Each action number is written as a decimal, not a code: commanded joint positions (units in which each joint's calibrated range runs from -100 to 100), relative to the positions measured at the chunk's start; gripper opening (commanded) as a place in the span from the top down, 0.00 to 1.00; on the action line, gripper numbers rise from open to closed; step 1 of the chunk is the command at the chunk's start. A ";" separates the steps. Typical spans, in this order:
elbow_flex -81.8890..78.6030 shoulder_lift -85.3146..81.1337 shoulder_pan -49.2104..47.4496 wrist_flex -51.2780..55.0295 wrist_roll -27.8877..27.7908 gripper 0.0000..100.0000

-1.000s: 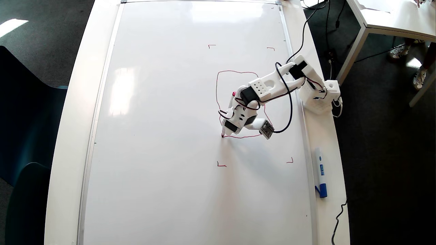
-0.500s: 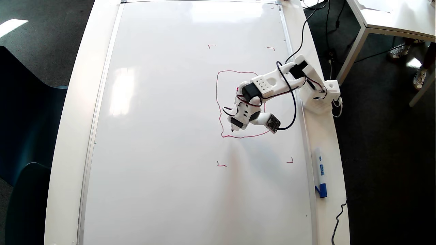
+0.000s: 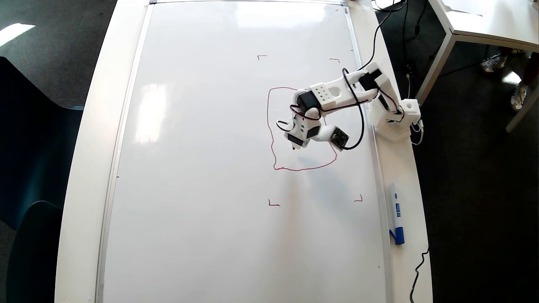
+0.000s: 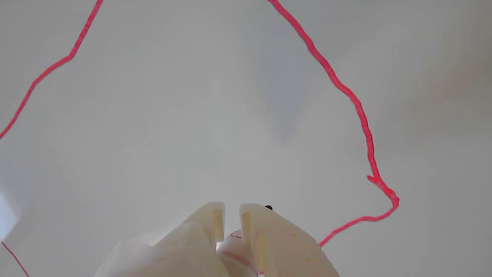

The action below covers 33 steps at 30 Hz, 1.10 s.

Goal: Draw on a whiteboard a robot head using a pen attached to the gripper

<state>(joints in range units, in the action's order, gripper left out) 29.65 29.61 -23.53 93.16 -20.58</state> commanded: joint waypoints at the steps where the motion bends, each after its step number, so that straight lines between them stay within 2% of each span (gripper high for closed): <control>1: -0.37 -4.16 0.44 -0.02 -0.44 0.99; 19: -0.19 1.97 -0.15 -4.11 -0.17 0.99; 24: -0.19 2.55 0.29 -8.36 -0.17 0.99; 33: -1.19 2.64 0.58 -8.36 -0.49 0.99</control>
<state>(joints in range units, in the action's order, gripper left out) 28.37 32.74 -23.68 84.97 -20.58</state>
